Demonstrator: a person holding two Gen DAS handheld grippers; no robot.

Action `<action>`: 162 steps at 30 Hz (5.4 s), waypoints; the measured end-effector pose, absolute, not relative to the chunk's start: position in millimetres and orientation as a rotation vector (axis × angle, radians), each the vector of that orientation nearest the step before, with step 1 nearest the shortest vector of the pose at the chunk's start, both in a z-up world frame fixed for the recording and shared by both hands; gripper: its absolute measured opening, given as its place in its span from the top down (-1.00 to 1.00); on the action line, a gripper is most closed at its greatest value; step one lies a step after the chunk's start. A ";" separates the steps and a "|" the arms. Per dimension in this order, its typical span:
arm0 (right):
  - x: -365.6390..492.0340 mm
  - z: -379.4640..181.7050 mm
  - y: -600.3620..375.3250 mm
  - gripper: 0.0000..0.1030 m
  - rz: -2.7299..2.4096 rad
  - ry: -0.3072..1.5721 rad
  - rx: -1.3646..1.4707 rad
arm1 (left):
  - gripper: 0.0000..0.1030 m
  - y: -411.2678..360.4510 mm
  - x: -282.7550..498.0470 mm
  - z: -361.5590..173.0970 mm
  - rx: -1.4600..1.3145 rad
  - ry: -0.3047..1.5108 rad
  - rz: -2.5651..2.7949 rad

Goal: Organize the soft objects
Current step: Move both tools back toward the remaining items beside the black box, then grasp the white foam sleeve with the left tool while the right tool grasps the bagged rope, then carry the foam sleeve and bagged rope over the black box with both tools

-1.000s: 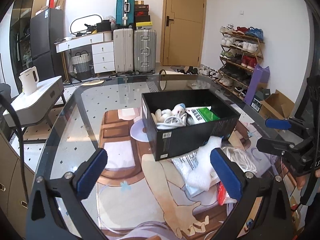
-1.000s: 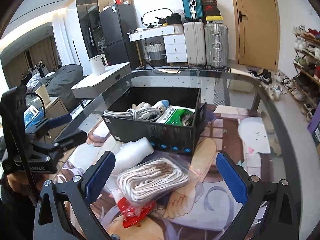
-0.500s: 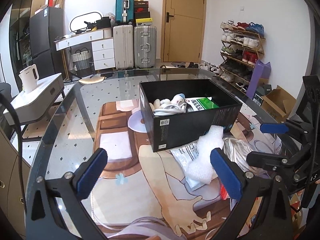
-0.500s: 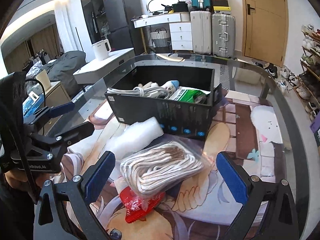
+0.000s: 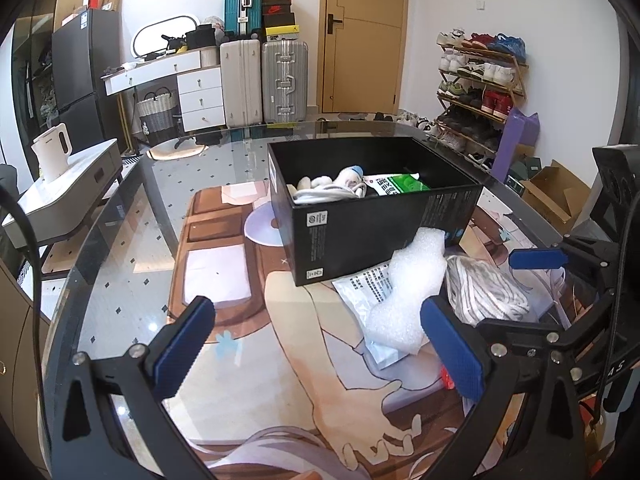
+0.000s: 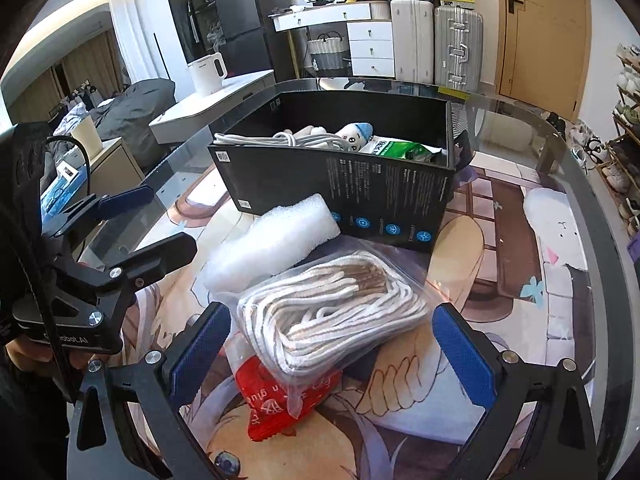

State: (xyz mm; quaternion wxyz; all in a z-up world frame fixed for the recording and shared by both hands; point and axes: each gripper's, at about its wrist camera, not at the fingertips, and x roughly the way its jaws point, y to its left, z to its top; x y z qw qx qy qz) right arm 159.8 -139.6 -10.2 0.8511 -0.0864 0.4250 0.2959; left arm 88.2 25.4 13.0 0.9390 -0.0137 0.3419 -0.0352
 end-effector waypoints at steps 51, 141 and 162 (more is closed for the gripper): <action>154.6 -14.3 -189.5 -0.99 0.706 0.965 -0.178 | -1.00 -1.8 115.9 -2.1 -0.005 0.804 -0.172; 197.6 77.3 -140.5 0.13 0.615 0.732 -0.173 | 0.35 48.8 132.0 79.0 -0.080 0.615 -0.188; 250.0 57.9 -114.4 0.13 0.631 0.845 -0.272 | 0.35 35.5 178.8 60.4 -0.051 0.713 -0.221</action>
